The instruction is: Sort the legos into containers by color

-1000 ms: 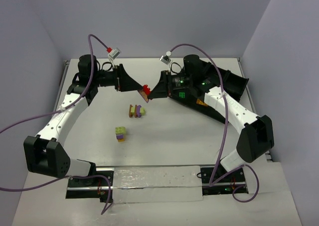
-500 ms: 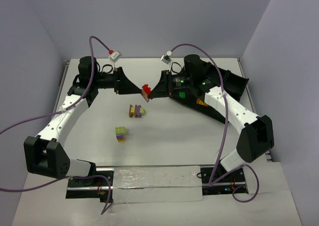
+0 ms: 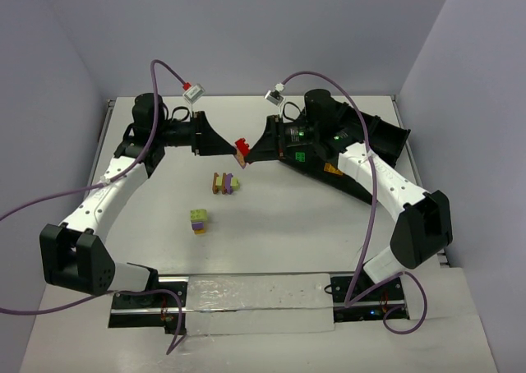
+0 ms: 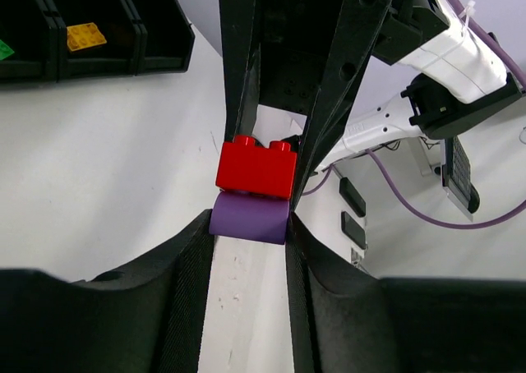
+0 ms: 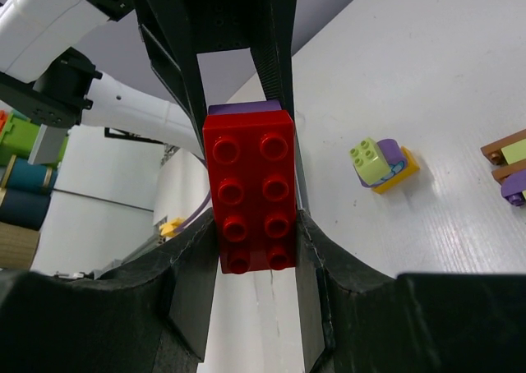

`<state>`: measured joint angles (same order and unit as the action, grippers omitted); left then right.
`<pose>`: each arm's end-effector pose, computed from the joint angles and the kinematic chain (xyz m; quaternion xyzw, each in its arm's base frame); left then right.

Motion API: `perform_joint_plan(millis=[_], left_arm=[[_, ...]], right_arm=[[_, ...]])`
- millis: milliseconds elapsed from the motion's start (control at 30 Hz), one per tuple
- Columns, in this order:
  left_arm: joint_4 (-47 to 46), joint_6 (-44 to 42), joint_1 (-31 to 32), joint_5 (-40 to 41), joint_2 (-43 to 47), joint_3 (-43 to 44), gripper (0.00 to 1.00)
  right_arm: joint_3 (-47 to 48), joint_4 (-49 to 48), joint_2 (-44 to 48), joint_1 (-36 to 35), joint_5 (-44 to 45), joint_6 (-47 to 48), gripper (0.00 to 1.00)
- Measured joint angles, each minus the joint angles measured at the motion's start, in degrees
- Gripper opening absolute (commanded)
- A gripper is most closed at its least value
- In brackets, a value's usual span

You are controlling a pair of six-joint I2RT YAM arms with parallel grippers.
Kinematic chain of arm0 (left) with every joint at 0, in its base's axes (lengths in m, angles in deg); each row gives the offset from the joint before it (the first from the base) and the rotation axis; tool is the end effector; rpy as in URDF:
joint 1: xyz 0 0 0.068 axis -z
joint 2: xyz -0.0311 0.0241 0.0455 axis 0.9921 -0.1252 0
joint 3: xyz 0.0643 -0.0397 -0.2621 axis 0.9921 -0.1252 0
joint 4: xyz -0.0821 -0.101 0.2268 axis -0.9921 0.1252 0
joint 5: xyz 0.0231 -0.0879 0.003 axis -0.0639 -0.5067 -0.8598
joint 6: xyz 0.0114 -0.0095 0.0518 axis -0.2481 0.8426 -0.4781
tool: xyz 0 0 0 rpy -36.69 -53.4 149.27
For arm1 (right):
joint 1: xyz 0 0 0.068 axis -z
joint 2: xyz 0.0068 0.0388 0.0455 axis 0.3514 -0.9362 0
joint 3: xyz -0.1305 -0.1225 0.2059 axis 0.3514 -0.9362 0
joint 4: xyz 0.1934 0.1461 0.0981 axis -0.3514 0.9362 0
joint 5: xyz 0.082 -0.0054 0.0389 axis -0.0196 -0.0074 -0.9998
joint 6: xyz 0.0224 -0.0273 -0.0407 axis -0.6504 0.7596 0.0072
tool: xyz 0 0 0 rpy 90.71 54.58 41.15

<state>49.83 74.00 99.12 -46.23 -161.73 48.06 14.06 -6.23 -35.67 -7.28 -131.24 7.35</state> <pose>0.2836 -0.1171 0.3608 0.2065 0.7111 -0.6212 0.2564 0.2907 0.1890 0.3567 -0.2964 0.6934 0.6044 0.2569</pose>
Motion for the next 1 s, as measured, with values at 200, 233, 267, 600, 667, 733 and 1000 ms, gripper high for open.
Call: perform_joint_plan(millis=[200,233,267,600,667,733,1000], left_arm=[[-0.4,0.1,0.2,0.3,-0.1,0.0,0.0],[-0.4,0.1,0.2,0.3,-0.1,0.0,0.0],[-0.4,0.1,0.2,0.3,-0.1,0.0,0.0],[3.0,-3.1,1.1,0.6,-0.1,0.5,0.0],[3.4,-3.8,1.5,0.4,-0.1,0.6,0.0],[4.0,-4.7,1.4,-0.1,0.0,0.6,0.0],[5.4,-6.4,1.3,-1.6,0.2,0.6,0.0]], right_arm=[[0.0,0.0,0.0,0.0,-0.2,0.1,0.0],[0.0,0.0,0.0,0.0,-0.2,0.1,0.0],[0.0,0.1,0.0,0.0,-0.2,0.1,0.0],[-2.5,-1.3,1.1,1.5,-1.7,-0.4,0.0],[-2.9,-1.4,1.7,2.1,-1.9,-0.4,0.0],[-2.9,-1.0,2.2,3.6,-1.4,-0.5,0.0],[-2.9,1.0,2.5,7.1,1.0,0.1,0.0]])
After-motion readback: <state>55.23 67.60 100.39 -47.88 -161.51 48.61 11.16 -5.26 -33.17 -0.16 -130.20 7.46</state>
